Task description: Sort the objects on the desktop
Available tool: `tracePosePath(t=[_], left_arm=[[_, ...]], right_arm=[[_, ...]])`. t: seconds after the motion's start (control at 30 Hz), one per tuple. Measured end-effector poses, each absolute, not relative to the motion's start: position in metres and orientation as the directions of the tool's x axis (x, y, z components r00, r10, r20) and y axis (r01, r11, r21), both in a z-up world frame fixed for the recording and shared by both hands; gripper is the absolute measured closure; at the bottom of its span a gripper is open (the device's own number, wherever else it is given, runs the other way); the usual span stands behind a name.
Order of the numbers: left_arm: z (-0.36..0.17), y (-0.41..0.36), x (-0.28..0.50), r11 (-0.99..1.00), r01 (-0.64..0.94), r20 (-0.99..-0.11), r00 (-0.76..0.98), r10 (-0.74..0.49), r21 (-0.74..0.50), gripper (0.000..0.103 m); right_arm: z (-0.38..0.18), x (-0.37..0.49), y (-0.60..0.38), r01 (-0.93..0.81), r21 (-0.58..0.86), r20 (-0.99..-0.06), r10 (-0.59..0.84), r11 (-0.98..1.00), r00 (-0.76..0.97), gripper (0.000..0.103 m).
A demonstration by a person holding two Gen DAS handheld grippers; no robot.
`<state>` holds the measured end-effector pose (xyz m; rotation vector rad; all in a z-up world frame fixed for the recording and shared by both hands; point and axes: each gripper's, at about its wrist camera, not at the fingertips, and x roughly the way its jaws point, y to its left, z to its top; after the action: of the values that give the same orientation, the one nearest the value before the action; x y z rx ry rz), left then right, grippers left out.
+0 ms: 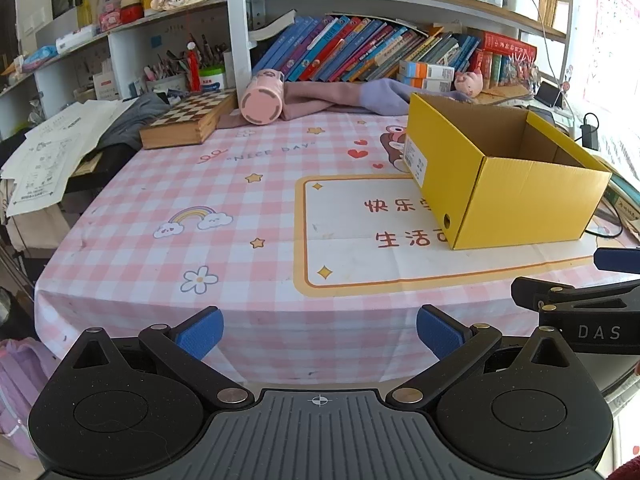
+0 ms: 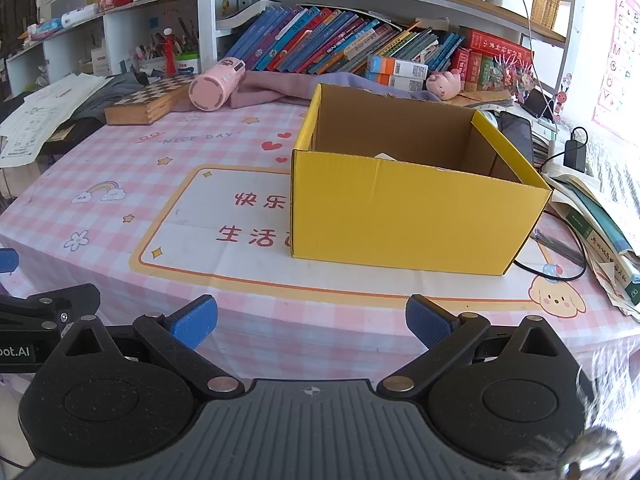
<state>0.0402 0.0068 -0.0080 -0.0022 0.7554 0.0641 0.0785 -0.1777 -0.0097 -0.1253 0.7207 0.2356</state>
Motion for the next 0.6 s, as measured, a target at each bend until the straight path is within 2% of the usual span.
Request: tracePosePath(t=[0.6], left_arm=[[-0.0065,0.0157,0.0415,0.997,-0.073,-0.676,0.735,0.052,-0.003,0.0]], right_arm=[[-0.0099,0.0836,-0.1712,-0.261,-0.036,-0.68,0.168,0.965,0.714,0.0]])
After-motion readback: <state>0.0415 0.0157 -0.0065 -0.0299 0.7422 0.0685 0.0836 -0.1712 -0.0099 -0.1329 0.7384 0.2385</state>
